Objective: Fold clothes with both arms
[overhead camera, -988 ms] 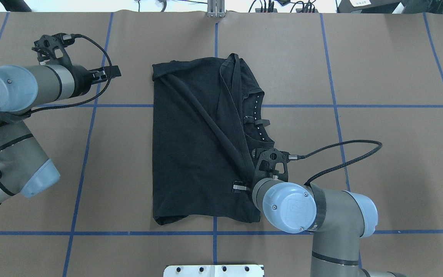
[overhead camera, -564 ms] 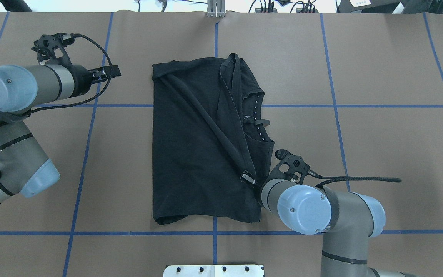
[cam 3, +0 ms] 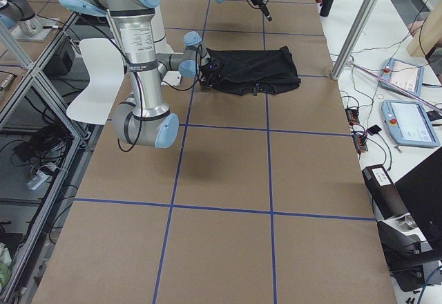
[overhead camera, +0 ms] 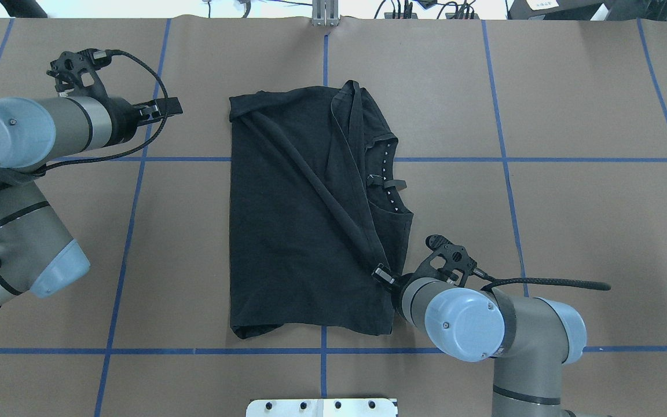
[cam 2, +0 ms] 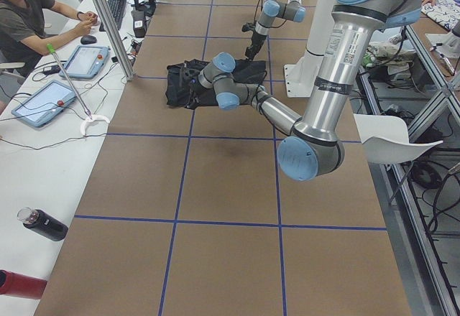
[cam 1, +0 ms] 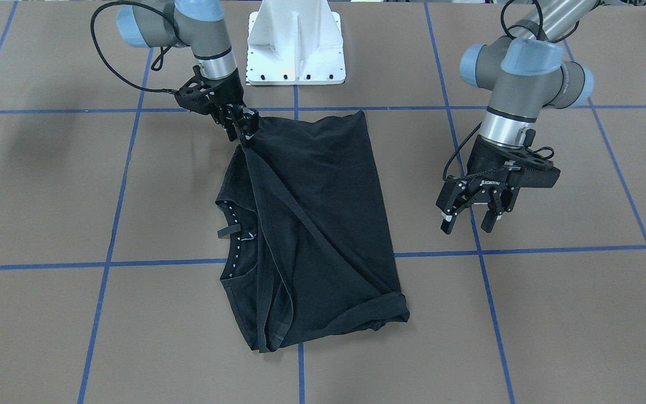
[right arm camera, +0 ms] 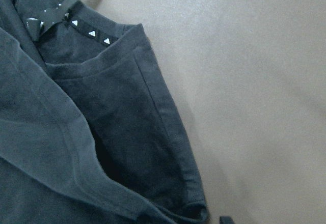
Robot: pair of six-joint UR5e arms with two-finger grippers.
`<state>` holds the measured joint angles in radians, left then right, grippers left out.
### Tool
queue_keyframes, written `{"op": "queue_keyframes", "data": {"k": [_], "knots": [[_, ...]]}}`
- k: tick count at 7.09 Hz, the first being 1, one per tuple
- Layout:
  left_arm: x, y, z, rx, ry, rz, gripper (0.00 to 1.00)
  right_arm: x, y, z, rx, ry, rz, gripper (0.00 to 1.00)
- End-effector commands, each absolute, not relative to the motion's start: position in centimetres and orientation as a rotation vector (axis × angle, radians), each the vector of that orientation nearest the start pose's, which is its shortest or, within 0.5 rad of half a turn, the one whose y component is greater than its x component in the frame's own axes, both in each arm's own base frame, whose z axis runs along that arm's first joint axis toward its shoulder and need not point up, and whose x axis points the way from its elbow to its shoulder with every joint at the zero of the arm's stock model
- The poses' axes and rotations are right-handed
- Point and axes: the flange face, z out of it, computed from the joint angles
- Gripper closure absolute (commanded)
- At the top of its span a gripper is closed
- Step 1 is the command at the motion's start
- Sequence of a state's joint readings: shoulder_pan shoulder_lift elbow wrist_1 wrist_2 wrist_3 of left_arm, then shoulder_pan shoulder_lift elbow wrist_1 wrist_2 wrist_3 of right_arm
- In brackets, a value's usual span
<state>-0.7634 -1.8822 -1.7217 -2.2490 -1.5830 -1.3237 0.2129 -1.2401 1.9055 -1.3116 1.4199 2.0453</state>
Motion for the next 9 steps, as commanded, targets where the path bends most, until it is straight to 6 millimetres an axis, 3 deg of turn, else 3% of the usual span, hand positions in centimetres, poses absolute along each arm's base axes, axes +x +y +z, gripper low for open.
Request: {"op": "queue_keyframes", "data": {"k": [1,4,6,9], "knots": [[35.1,-51.9,34.2,0.548,1.016,-0.453,0.00,-54.8,-25.8,29.8,0.009,-0.959,0.689,0.44],[35.1,-51.9,34.2,0.546,1.012,-0.454,0.00,-54.9,-26.0,30.3,0.012,-0.948,0.692,0.47],[35.0,-51.8,34.8,0.542,1.003,-0.455,0.00,-54.2,-27.6,30.5,0.030,-0.944,0.713,0.55],[34.9,-51.8,34.9,0.541,1.002,-0.455,0.00,-54.6,-28.0,31.0,0.034,-0.932,0.714,0.54]]}}
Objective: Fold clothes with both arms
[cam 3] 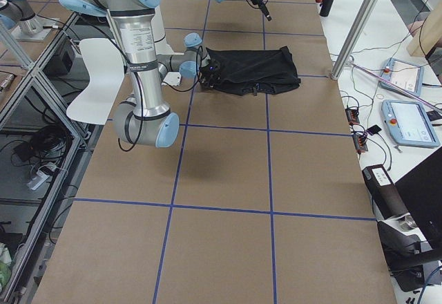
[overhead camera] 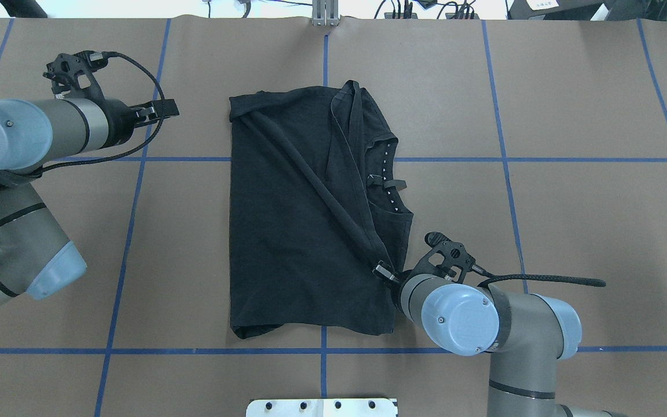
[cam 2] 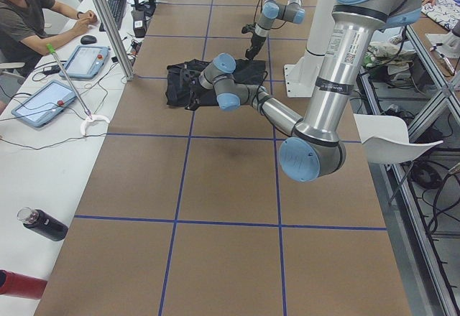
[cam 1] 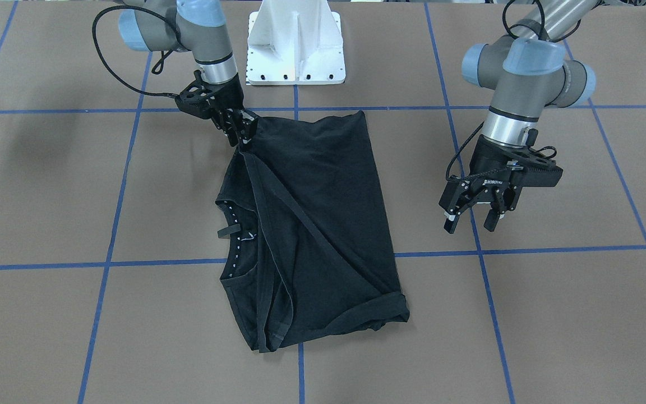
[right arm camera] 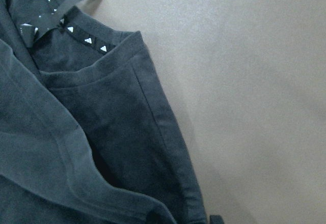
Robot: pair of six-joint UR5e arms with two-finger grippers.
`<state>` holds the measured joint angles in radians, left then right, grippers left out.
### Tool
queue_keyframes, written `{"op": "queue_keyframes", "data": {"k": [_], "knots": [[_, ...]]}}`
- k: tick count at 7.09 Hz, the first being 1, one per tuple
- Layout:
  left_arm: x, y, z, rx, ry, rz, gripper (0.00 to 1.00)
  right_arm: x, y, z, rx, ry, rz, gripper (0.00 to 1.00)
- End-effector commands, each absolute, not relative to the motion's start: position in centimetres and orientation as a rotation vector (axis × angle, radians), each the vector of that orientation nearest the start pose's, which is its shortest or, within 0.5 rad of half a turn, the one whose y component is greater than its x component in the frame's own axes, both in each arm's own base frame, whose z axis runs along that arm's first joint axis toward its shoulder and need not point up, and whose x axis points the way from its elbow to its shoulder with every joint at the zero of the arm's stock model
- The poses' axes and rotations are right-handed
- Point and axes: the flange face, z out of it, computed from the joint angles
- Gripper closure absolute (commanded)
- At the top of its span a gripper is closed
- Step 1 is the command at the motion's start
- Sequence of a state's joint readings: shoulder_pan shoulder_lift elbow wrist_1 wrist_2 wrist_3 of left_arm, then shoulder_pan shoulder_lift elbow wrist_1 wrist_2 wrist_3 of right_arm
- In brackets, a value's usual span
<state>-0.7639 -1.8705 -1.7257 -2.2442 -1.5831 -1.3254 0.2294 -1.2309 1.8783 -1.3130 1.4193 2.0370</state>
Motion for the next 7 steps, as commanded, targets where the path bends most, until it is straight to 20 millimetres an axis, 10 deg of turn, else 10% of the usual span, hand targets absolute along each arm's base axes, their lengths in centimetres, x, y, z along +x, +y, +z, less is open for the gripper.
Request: {"op": "queue_keyframes", "data": {"k": [1,3,4,7], "knots": [[34.9,-51.8,34.9,0.541,1.002,-0.455,0.00,-54.7,-27.9,30.9,0.034,-0.933,0.712,0.51],[35.0,-51.8,35.0,0.540,1.001,-0.455,0.00,-55.2,-27.7,30.4,0.028,-0.940,0.713,0.59],[34.9,-51.8,34.9,0.541,1.002,-0.455,0.00,-55.2,-27.7,30.5,0.027,-0.937,0.715,1.00],[34.9,-51.8,34.9,0.540,1.003,-0.456,0.00,-55.1,-28.1,29.2,0.024,-0.961,0.713,1.00]]}}
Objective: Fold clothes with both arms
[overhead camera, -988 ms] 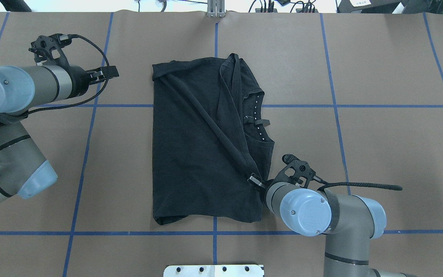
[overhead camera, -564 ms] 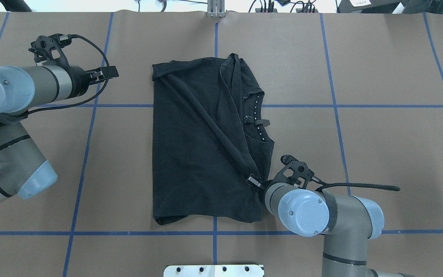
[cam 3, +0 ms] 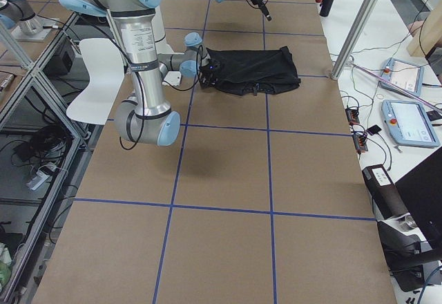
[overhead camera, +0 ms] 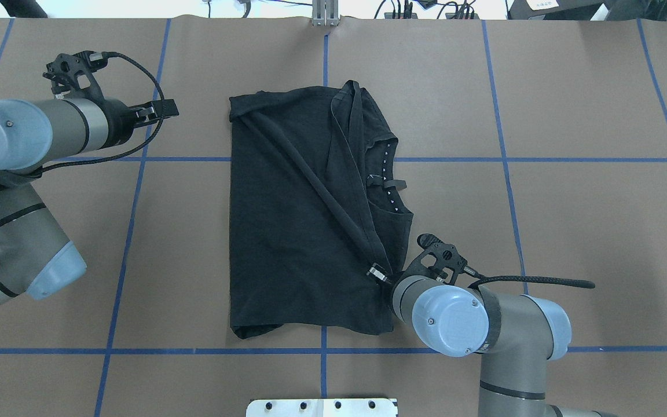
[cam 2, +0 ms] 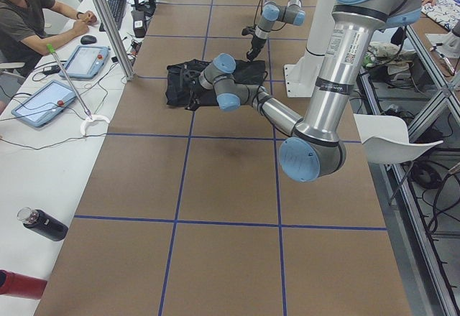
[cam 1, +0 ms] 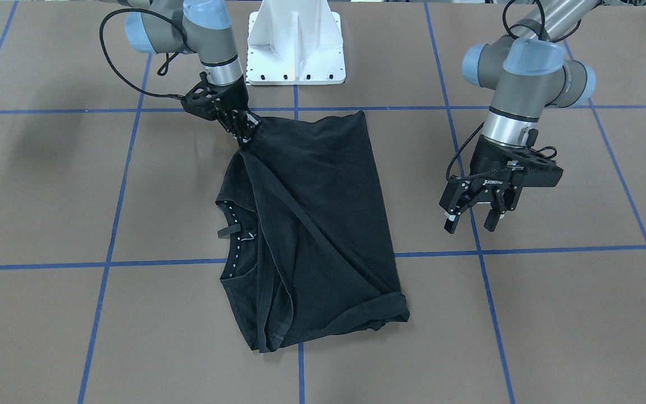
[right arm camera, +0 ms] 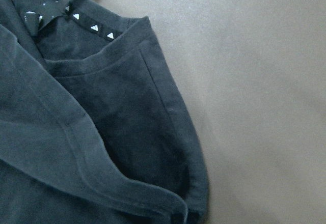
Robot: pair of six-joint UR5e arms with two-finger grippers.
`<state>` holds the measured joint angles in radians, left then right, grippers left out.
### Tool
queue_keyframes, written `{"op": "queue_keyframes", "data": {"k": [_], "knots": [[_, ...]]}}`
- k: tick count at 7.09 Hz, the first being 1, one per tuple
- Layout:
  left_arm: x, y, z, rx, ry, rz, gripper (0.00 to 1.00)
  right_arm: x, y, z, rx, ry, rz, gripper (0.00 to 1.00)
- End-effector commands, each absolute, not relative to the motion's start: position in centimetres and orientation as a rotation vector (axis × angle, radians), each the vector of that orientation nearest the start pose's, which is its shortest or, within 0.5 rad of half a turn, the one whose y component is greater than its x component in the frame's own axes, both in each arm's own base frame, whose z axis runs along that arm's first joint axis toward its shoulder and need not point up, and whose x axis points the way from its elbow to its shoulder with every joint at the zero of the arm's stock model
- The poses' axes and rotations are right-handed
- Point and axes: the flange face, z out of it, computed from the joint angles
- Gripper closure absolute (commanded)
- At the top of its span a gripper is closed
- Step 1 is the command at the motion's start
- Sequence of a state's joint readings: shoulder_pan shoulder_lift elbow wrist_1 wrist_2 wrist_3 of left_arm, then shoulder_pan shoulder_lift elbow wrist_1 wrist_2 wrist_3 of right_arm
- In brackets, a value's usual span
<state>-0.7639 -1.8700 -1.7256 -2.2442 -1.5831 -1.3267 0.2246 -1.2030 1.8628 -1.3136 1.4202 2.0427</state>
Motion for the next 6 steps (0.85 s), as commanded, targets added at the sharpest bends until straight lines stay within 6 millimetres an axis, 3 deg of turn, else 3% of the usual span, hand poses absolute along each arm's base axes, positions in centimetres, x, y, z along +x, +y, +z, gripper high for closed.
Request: {"op": "queue_keyframes", "data": {"k": [1,3,4,6], "knots": [[34.9,-51.8,34.9,0.540,1.003,-0.456,0.00,-54.4,-28.1,28.8,0.021,-0.973,0.710,1.00],[35.3,-51.3,34.4,0.493,1.052,-0.528,0.00,-52.0,-27.8,27.9,0.019,-0.977,0.711,1.00],[36.6,-49.6,33.3,0.408,1.131,-0.645,0.00,-50.3,-27.1,27.5,-0.015,-0.968,0.694,1.00],[40.2,-39.1,29.5,0.254,1.315,-0.807,0.00,-50.1,-27.0,27.6,-0.020,-0.967,0.692,1.00]]}}
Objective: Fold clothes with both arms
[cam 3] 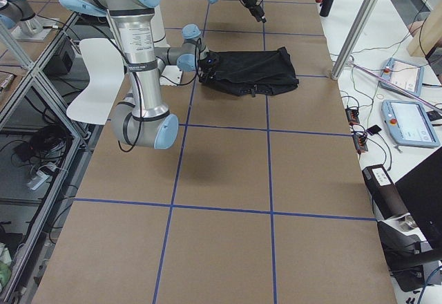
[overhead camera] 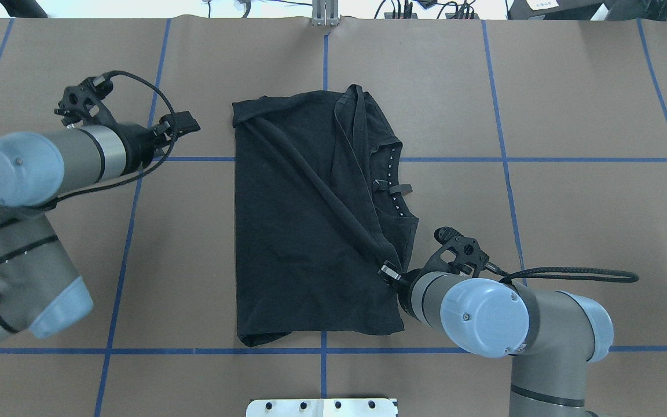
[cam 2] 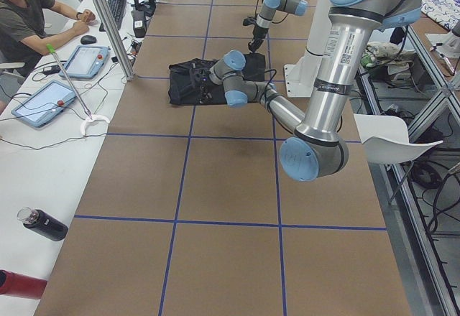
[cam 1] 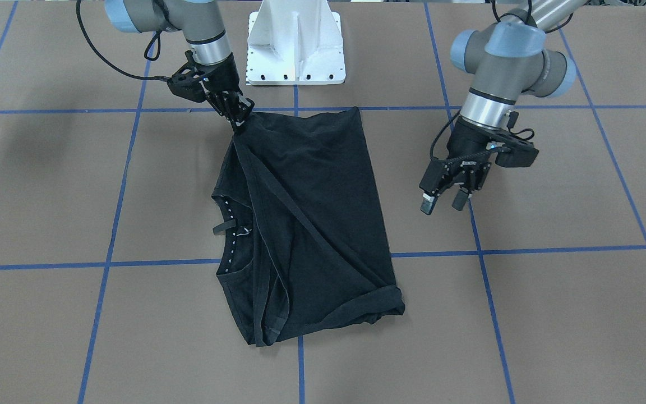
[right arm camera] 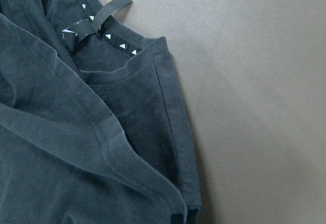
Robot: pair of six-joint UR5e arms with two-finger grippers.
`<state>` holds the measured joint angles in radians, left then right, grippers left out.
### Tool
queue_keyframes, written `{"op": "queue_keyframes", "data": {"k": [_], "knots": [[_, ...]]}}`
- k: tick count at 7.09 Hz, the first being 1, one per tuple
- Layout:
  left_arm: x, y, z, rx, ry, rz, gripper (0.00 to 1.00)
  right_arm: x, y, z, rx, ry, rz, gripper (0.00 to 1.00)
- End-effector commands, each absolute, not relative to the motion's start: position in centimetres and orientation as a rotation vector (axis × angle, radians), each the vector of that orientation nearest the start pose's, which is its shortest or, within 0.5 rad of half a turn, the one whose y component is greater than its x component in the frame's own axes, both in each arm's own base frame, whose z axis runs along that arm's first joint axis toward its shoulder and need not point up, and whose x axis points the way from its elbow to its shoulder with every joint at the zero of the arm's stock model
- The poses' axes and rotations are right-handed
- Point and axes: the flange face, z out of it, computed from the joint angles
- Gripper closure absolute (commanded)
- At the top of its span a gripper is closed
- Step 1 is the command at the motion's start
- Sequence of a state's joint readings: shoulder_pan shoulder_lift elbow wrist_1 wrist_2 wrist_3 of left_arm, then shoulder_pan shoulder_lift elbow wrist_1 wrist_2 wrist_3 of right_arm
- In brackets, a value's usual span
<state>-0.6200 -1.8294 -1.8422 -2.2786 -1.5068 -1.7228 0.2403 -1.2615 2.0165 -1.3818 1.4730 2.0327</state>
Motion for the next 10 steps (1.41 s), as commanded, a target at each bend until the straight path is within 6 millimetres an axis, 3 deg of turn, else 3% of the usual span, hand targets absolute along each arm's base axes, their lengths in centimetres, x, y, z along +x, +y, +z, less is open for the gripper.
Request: {"op": "queue_keyframes", "data": {"k": [1,3,5,8,10], "knots": [[43.4,-34.6,29.5,0.187,1.341,-0.899,0.00,-49.9,-27.0,27.5,-0.017,-0.973,0.696,1.00],[47.3,-27.7,32.1,0.067,1.300,-0.959,0.01,-49.7,-27.1,27.4,-0.021,-0.979,0.704,1.00],[50.2,-22.5,31.9,-0.076,1.260,-0.977,0.12,-49.6,-27.1,27.5,-0.021,-0.978,0.704,1.00],[52.2,-18.5,32.4,-0.123,1.235,-0.915,0.21,-49.5,-27.0,27.3,-0.023,-0.984,0.703,1.00],[52.4,-17.8,32.2,-0.133,1.236,-0.903,0.27,-49.5,-27.0,27.2,-0.024,-0.985,0.702,1.00]]}}
